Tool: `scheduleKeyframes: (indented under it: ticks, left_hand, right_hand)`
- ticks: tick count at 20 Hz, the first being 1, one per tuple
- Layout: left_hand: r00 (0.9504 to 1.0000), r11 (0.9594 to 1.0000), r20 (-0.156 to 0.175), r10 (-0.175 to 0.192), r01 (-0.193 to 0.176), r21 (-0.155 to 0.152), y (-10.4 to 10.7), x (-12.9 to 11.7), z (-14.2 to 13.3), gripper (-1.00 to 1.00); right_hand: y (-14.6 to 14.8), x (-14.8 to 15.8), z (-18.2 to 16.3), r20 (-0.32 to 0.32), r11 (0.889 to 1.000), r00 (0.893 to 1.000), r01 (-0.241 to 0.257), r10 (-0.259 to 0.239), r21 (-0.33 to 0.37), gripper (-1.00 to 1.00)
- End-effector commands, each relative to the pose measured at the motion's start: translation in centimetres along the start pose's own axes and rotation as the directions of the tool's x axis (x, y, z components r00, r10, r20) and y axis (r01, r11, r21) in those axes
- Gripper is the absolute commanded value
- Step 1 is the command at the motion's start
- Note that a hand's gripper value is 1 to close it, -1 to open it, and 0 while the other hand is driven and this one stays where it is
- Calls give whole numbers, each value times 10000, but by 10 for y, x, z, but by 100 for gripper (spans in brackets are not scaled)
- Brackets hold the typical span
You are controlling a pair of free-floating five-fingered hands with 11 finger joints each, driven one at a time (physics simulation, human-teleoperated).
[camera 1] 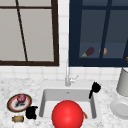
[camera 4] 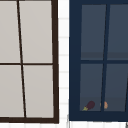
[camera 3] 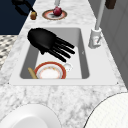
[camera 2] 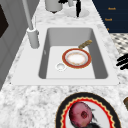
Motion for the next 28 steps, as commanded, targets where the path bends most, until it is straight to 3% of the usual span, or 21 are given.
scheduleKeyframes:
  ticks: [1,3,5,6,7,8,9,11,20,24,26,28]
  left_hand:
    - [10000,10000,0,0,0,0,0,0,0,0]
    - [10000,10000,0,0,0,0,0,0,0,0]
    - [10000,10000,0,0,0,0,0,0,0,0]
    - [10000,10000,0,0,0,0,0,0,0,0]
    - [10000,10000,0,0,0,0,0,0,0,0]
    - [10000,10000,0,0,0,0,0,0,0,0]
    - [10000,10000,0,0,0,0,0,0,0,0]
    - [10000,10000,0,0,0,0,0,0,0,0]
    - [10000,10000,0,0,0,0,0,0,0,0]
    - [10000,10000,0,0,0,0,0,0,0,0]
    - [10000,10000,0,0,0,0,0,0,0,0]
    - [10000,10000,0,0,0,0,0,0,0,0]
  right_hand:
    - [0,-3,7,-713,9919,9894,1270,-1268,-20,-100]
    - [0,-10,10,-531,9991,9978,401,-406,-96,-100]
    - [2,-5,5,-283,9999,9996,14,-18,-152,-100]
    - [5,4,13,-290,9999,9996,51,-54,-95,-100]
    - [3,-4,13,-589,9999,9982,126,-131,-83,-100]
    - [-4,-13,12,-767,9971,9942,758,-751,64,-100]
    - [-6,-12,24,-670,9900,9882,1394,-1375,238,-100]
    - [-1,-12,24,-550,9832,9819,1822,-1812,136,-100]
    - [4,-21,40,-554,9572,9566,2881,-2862,291,-100]
    - [-3,-36,46,-363,9429,9466,3224,-3204,838,-100]
    - [0,-30,49,-37,9638,9645,2640,-2640,371,-100]
    - [2,-31,46,-388,9667,9689,2464,-2443,688,-100]
